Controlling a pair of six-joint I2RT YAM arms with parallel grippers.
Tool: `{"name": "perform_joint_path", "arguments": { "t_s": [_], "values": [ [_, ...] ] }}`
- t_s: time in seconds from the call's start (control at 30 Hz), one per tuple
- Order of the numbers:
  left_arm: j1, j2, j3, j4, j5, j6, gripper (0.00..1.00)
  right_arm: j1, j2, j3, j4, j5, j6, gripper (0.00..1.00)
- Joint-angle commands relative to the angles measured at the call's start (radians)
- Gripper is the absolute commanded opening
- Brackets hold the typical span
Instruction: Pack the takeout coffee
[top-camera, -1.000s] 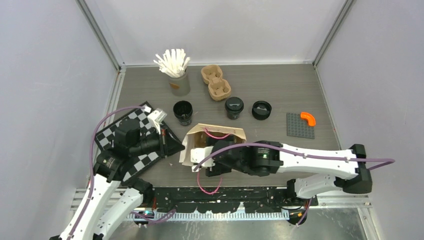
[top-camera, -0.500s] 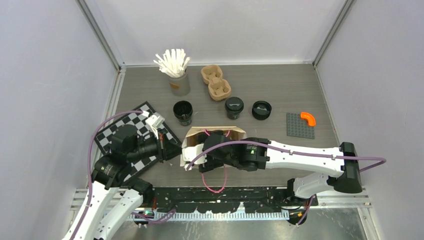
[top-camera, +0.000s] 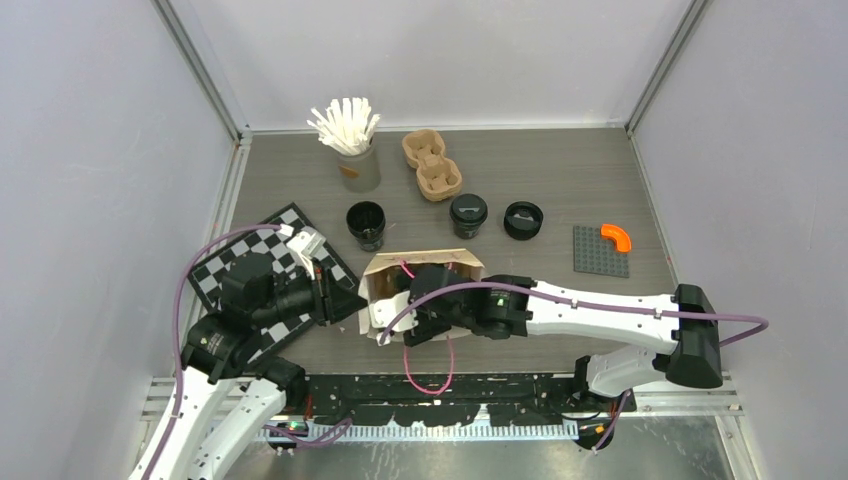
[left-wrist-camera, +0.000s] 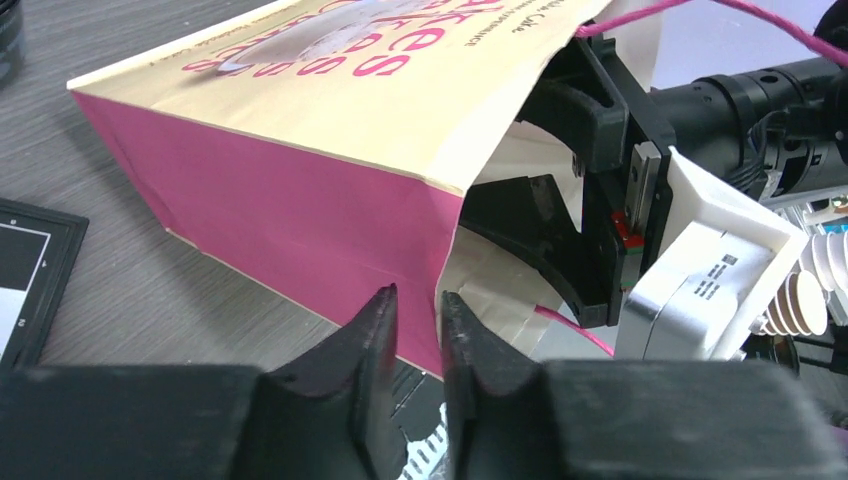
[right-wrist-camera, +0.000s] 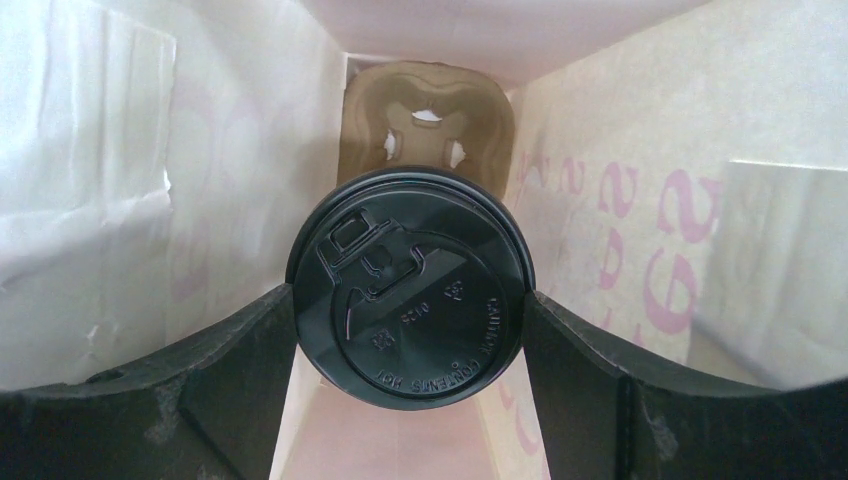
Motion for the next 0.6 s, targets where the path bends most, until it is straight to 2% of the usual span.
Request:
{"name": "perform_joint_path", "arguments": {
  "t_s": [0.0,0.13,0.3,0.5,0.57],
  "values": [
    [-0.003,-0.001,0.006,-0.007,-0.041,-0.027,0.29,0.0,-0.013,-0.023,0.083,-0.016,-0.025,0.71],
    [-0.002,0.002,-0.004,-0.008,-0.047,-0.044,0.38,0.001,-0.021,-0.052,0.131,-0.009,-0.031,0.71],
    [-0.002,0.006,0.001,-0.005,-0.056,-0.048,0.39,0.001,-0.021,-0.077,0.178,-0.01,-0.044,0.71],
    [-0.001,0.0,-0.009,0.01,-0.03,-0.039,0.21,0.002,-0.014,-0.083,0.199,-0.016,-0.051,0.71],
    [-0.002,-0.008,-0.013,0.011,-0.018,-0.032,0.11,0.002,-0.016,-0.092,0.214,-0.007,-0.065,0.71]
  ]
}}
